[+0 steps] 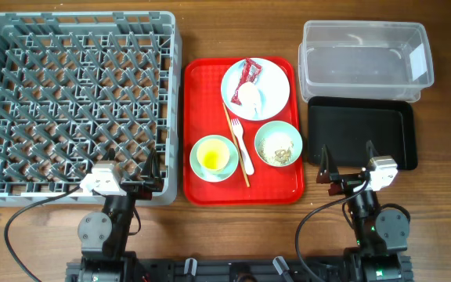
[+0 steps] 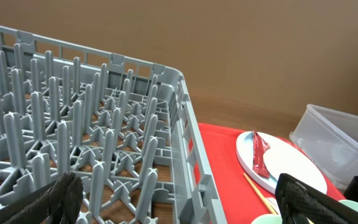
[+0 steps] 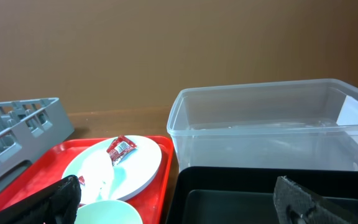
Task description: Sort waste into correct bins and load items into the dishwasher rack
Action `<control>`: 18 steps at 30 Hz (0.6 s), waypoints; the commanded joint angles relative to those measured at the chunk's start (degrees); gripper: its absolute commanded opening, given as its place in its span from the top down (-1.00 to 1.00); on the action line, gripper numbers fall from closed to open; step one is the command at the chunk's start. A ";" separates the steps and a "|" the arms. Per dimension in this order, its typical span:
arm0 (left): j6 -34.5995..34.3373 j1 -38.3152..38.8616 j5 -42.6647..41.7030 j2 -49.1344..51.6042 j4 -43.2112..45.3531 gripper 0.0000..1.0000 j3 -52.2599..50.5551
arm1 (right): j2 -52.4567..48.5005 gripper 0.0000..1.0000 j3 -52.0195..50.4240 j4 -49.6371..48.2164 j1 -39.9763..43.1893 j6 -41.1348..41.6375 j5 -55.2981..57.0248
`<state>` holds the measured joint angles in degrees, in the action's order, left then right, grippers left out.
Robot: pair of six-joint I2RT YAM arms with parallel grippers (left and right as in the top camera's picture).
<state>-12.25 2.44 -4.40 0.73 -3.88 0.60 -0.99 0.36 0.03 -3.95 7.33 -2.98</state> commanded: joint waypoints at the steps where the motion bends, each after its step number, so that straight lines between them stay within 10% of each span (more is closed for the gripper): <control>1: 1.14 -0.42 -0.70 -0.31 -0.20 -1.00 -0.28 | 0.20 -1.00 -0.07 -0.15 0.26 -1.33 -0.44; 18: 1.11 -0.44 -0.02 9.20 -13.68 -1.00 13.20 | -10.16 -0.99 12.61 9.31 0.26 3.34 -2.54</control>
<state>-12.25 2.44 -4.38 4.58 -16.01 6.96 -6.31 7.16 8.38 -3.95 9.39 -4.14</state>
